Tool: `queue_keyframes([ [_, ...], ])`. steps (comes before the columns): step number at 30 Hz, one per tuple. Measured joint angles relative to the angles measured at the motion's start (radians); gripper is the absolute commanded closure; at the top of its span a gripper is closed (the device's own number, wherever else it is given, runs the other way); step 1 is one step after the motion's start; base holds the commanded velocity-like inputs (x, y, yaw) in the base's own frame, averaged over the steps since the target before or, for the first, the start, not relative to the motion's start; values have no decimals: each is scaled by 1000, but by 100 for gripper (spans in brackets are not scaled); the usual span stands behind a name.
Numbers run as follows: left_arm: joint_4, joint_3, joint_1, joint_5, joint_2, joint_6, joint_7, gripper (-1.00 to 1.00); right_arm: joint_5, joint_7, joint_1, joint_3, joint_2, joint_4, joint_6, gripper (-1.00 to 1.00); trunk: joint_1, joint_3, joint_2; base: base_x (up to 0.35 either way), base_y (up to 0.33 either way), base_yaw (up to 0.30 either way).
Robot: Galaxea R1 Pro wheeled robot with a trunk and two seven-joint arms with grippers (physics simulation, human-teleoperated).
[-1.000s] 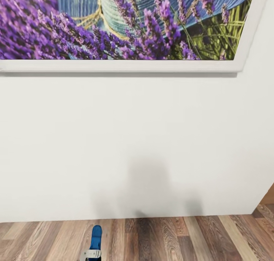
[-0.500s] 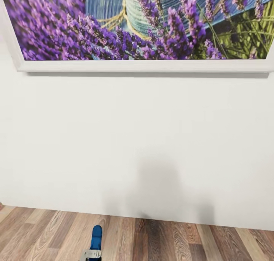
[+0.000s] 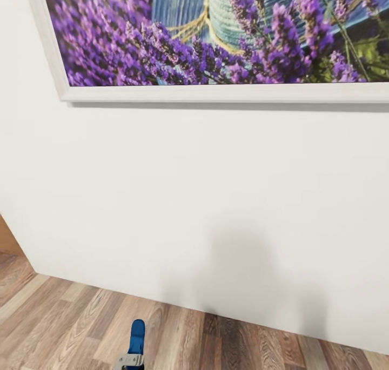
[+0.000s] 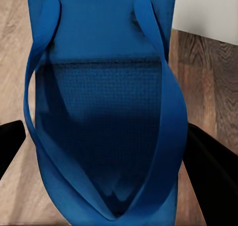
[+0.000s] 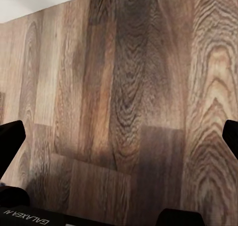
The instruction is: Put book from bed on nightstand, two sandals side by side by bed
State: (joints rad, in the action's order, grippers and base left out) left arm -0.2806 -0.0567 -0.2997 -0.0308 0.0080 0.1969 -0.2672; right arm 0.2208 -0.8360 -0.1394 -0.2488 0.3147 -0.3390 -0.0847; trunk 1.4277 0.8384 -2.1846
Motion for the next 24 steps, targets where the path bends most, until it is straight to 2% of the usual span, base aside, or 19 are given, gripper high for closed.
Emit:
queue_keyframes([
  [24,0,0,0,0,0,0,0,100,0,0,0,0,0,0,0,-100,0,0,0,0,0,259],
])
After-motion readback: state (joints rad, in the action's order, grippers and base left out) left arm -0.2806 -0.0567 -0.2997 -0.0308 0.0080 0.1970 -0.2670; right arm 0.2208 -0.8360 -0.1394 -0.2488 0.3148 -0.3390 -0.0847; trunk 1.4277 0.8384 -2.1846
